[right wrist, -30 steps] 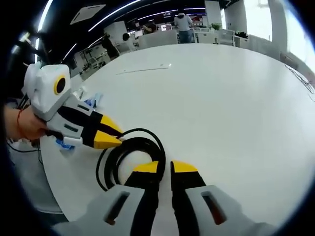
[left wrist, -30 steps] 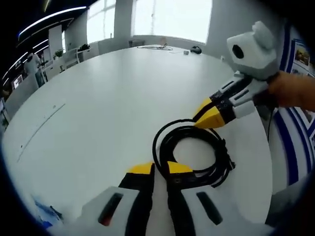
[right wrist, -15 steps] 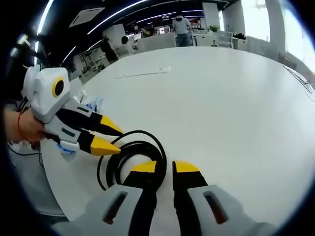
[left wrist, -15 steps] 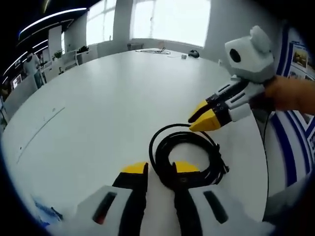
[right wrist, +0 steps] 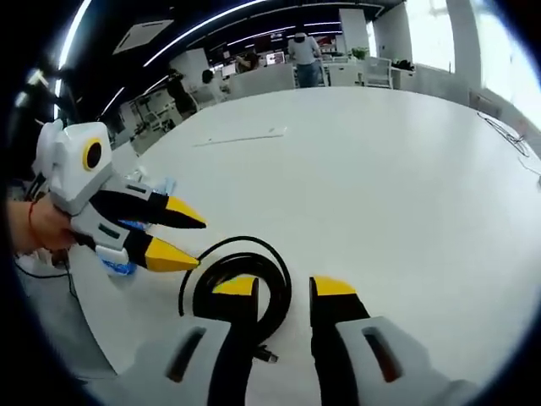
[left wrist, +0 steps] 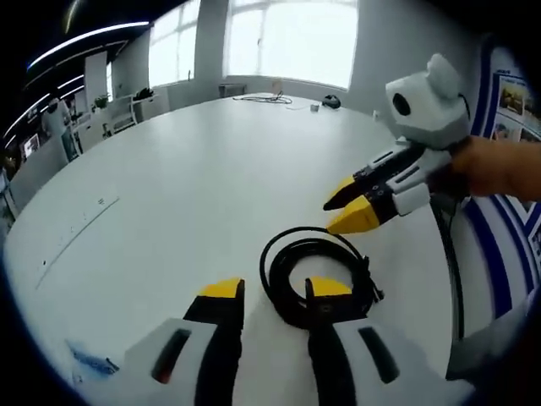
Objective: Arrange the tabletop items into an orderly group along one side of the table until the central work area is clear of visible clutter.
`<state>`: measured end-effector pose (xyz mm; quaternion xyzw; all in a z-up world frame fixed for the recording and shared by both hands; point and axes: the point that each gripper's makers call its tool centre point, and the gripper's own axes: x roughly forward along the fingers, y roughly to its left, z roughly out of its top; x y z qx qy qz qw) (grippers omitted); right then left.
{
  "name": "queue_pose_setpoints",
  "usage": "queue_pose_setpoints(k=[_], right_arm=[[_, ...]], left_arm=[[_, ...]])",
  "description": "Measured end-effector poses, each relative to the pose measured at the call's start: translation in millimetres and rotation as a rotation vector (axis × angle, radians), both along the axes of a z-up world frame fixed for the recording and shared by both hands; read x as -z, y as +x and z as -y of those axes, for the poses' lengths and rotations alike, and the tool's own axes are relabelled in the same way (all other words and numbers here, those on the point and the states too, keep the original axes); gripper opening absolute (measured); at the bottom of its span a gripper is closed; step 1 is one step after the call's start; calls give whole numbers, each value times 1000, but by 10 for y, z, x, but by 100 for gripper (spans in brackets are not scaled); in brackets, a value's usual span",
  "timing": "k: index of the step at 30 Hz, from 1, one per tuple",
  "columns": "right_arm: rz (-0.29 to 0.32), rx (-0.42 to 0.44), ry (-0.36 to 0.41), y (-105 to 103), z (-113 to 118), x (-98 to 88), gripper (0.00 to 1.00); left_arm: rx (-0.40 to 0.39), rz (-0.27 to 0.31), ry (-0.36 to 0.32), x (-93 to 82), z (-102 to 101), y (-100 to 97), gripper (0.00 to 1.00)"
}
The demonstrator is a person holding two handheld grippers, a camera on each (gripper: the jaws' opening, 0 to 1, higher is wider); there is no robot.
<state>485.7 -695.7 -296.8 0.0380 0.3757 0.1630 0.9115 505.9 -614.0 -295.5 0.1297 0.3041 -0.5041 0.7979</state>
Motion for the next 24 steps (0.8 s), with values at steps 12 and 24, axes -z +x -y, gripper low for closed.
queue_pose_setpoints(k=[12, 24], right_arm=[[9, 35, 29, -106, -120, -214, 39], [19, 157, 98, -235, -142, -429, 53]], left_arm=[[-3, 29, -22, -227, -150, -23, 36], [7, 52, -33, -481, -374, -88, 46]])
